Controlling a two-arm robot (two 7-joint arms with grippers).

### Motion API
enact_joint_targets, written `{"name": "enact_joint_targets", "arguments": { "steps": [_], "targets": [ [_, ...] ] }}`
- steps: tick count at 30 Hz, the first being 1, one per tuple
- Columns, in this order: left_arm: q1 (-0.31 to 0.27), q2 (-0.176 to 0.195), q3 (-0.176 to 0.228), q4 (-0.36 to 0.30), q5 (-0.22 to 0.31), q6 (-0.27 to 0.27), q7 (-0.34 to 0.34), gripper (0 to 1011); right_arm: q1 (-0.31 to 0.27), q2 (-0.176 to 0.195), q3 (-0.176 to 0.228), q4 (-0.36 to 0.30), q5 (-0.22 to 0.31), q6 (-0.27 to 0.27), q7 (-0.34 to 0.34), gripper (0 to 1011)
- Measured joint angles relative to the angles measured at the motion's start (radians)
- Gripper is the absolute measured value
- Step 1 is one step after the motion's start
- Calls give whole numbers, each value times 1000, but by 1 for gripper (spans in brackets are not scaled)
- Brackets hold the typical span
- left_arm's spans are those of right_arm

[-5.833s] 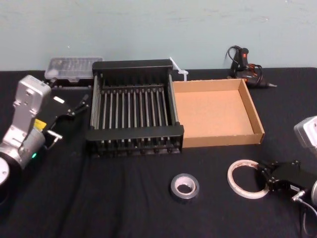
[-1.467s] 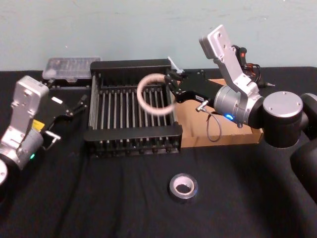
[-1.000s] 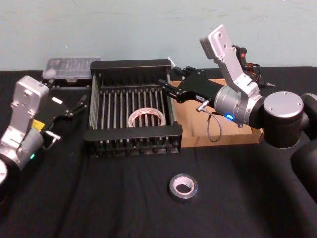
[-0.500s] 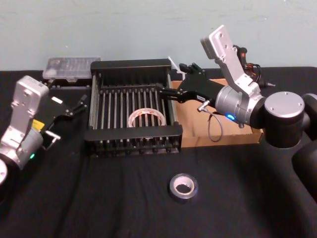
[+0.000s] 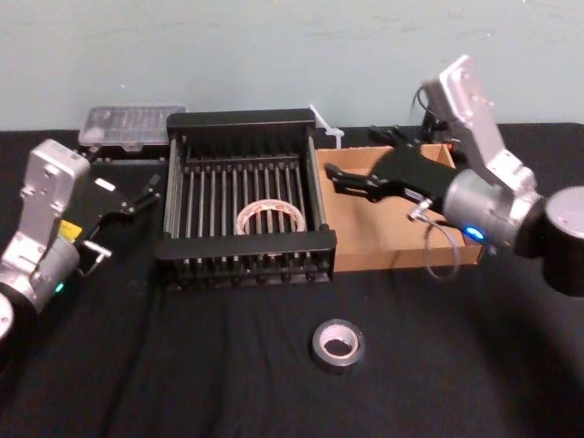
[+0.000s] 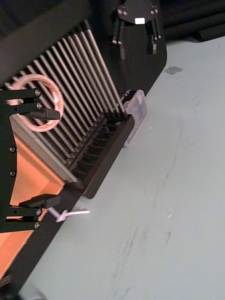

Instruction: Pick up the white tape and place it into the black box , Pick up the silver tape and place it into the brown box.

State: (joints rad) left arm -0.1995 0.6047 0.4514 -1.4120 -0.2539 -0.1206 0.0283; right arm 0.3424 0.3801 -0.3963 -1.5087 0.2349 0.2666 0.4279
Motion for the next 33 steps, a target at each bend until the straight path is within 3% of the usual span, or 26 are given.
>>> {"name": "enact_joint_targets", "arguments": {
  "steps": [5, 8, 17, 23, 33],
  "targets": [
    [0, 0, 0, 0, 0, 0, 0, 1001, -70, 69, 31, -82, 37, 22, 14, 1002],
    [0, 0, 0, 0, 0, 0, 0, 1001, -125, 130, 48, -145, 61, 37, 32, 1003],
    [0, 0, 0, 0, 0, 0, 0, 1002, -219, 247, 58, -245, 104, 60, 80, 1002],
    [0, 0, 0, 0, 0, 0, 0, 1001, -244, 288, 35, -271, 128, 84, 109, 1002],
    [0, 0, 0, 0, 0, 0, 0, 1001, -238, 307, -25, -270, 142, 125, 131, 1002]
  ]
}}
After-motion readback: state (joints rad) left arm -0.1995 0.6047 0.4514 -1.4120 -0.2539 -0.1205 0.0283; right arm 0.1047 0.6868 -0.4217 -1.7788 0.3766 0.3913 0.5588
